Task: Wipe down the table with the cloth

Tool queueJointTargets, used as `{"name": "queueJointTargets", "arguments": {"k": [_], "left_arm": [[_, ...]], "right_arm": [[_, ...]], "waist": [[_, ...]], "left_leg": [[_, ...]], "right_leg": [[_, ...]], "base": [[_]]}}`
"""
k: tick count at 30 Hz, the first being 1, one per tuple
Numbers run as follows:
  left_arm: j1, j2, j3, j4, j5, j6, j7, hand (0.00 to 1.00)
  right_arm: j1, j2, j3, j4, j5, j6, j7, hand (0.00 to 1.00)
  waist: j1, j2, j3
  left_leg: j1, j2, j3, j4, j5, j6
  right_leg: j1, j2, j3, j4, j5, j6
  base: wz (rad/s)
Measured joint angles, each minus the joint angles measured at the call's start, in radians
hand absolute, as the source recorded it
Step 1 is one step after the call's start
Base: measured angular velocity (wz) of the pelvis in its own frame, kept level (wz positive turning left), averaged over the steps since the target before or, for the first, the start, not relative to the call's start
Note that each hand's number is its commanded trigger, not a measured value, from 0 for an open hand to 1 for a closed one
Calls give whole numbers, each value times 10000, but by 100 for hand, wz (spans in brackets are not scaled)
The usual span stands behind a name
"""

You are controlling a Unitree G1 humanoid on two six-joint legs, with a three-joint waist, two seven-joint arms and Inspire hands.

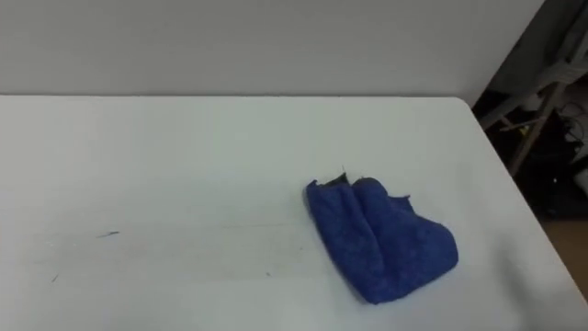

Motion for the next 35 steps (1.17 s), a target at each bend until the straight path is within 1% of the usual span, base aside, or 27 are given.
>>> {"name": "queueJointTargets", "arguments": {"k": [1,2,4,5,6,7,8,10,11,12,13,14,16,17,19,20,21,22,23,25,26,27,28,29,31,34,35], "left_arm": [[13,-16,1,-117,-172,31,7,0],[52,-29,1,-183,-268,38,8,0],[193,-63,-4,-237,-543,45,12,0],[200,-61,-4,-240,-577,45,12,0],[239,-61,-3,-238,-617,47,17,0],[363,-63,-4,-225,-689,53,17,0],[364,-69,-1,-225,-684,54,17,0],[350,-86,-1,-223,-685,55,4,0],[395,-86,-1,-213,-685,56,2,0],[371,-90,-2,-205,-677,64,-2,0],[384,-123,-2,-204,-676,86,-9,0],[378,-145,-7,-193,-676,117,-18,0],[304,-298,-8,-114,-680,143,-26,0],[280,-339,-8,-32,-674,143,-26,0],[204,-431,-123,341,-671,188,-27,0],[206,-437,-158,415,-670,215,-27,0],[202,-446,-189,539,-571,252,-27,0],[196,-439,-189,712,-407,261,-23,0],[181,-438,-198,805,-254,278,-15,0],[31,-432,-455,1159,-56,363,86,0],[-22,-430,-542,1247,-55,391,116,0],[-35,-438,-787,1313,-95,414,147,0],[-34,-456,-1080,1328,-83,414,191,0],[-38,-469,-1219,1342,-76,414,198,0],[-223,-544,-1674,1339,129,398,231,0],[-212,-663,-2065,1339,129,405,398,0],[-219,-671,-2126,1339,130,405,397,0]], "right_arm": [[99,86,-108,252,588,19,-54,0],[118,169,-224,354,868,22,-88,0],[179,256,-589,1053,2283,23,-250,0],[272,309,-715,1342,3145,28,-334,0],[339,352,-770,1522,3506,25,-344,0],[327,441,-902,1978,4181,23,-346,0],[325,505,-1022,2208,4534,25,-346,0],[366,679,-1338,3149,5819,34,-343,0],[415,725,-1338,3324,6089,34,-323,0],[485,864,-1340,3628,6543,34,-286,0],[471,1015,-1341,4062,6767,39,-121,0],[471,1092,-1329,4295,6884,52,-16,0],[462,1364,-1306,5331,7048,248,505,0],[468,1433,-1229,5549,7045,311,653,0],[506,1644,-385,6303,6840,657,1414,0],[503,1670,-107,6425,6781,772,1600,0],[487,1703,432,6652,6334,1002,1991,0],[331,1701,852,6952,5584,1132,2373,0],[279,1701,1074,7025,5105,1194,2539,0],[32,1680,2031,7210,3356,1276,3187,0],[-53,1673,2227,7212,2938,1314,3322,0],[-240,1665,2667,7220,2325,1309,3579,0],[-460,1666,3088,7191,1951,1288,3772,0],[-535,1665,3317,7168,1774,1282,3845,0],[-742,1673,4177,6987,1094,1256,4160,0],[-781,1692,4958,6658,549,1141,4513,0],[-779,1705,5042,6669,495,1121,4576,0]], "waist": [[-38,24,22],[-67,18,14],[-230,65,12],[-318,62,13],[-373,64,15],[-472,63,19],[-489,50,10],[-583,91,37],[-585,101,41],[-616,112,35],[-723,129,28],[-748,147,30],[-757,214,12],[-748,231,8],[-648,314,0],[-572,320,4],[-398,341,10],[-332,350,13],[-285,353,12],[51,384,15],[142,390,17],[182,414,28],[269,452,29],[361,479,34],[657,587,98],[702,713,117],[707,729,119]], "left_leg": [[-7,22,0,-62,-13,-21],[-11,30,3,-73,-13,-23],[-1,40,-12,-66,-10,-29],[-13,40,-35,-62,-8,-32],[-29,40,-36,-49,-8,-32],[-70,39,-37,-20,-12,-35],[-91,39,-35,-5,-15,-37],[-170,33,-34,61,-31,-25],[-172,33,-35,72,-37,-26],[-186,34,-66,105,-54,-33],[-230,30,-125,143,-57,-33],[-264,29,-157,194,-68,-32],[-307,25,-203,276,-91,-30],[-297,23,-219,275,-90,-30],[-253,27,-286,284,-90,-29],[-231,27,-256,276,-91,-30],[-216,32,-220,265,-97,-30],[-217,32,-245,268,-97,-31],[-218,32,-253,270,-96,-31],[-223,32,-235,289,-97,-31],[-221,32,-234,296,-97,-31],[-214,32,-252,300,-96,-33],[-197,32,-268,316,-96,-33],[-184,32,-267,319,-96,-33],[-196,32,-275,320,-97,-34],[-233,30,-353,288,-94,-38],[-235,30,-363,272,-91,-40]], "right_leg": [[-7,22,6,-7,-1,0],[-20,29,14,-11,-1,0],[3,46,89,-18,-1,-1],[5,50,117,-20,-2,-1],[2,53,120,-29,-2,-1],[-14,52,124,-36,-2,-1],[-22,51,125,-36,-2,-1],[-49,43,181,-28,-1,-1],[-51,43,183,-24,-1,-1],[-47,45,180,-20,-2,-1],[-45,46,188,-12,-2,-1],[-46,46,195,-1,-2,-2],[-51,43,169,40,-2,-2],[-38,38,143,55,-2,-1],[-2,37,140,148,-3,0],[-3,39,158,147,-3,0],[-26,42,163,138,-3,0],[-28,43,169,136,-3,0],[-28,43,152,130,-3,0],[-44,52,125,131,-2,-2],[-45,55,139,122,-2,-2],[-9,60,136,105,-1,-2],[26,66,151,102,-1,-2],[37,67,144,103,-1,-2],[50,68,125,87,-2,-2],[50,80,109,66,-2,-1],[51,83,112,55,-3,-1]], "base": [[0],[0],[0],[0],[4],[0],[0],[0],[0],[5],[9],[12],[7],[8],[7],[-9],[-12],[-8],[0],[-2],[0],[3],[5],[4],[2],[8],[3]]}}
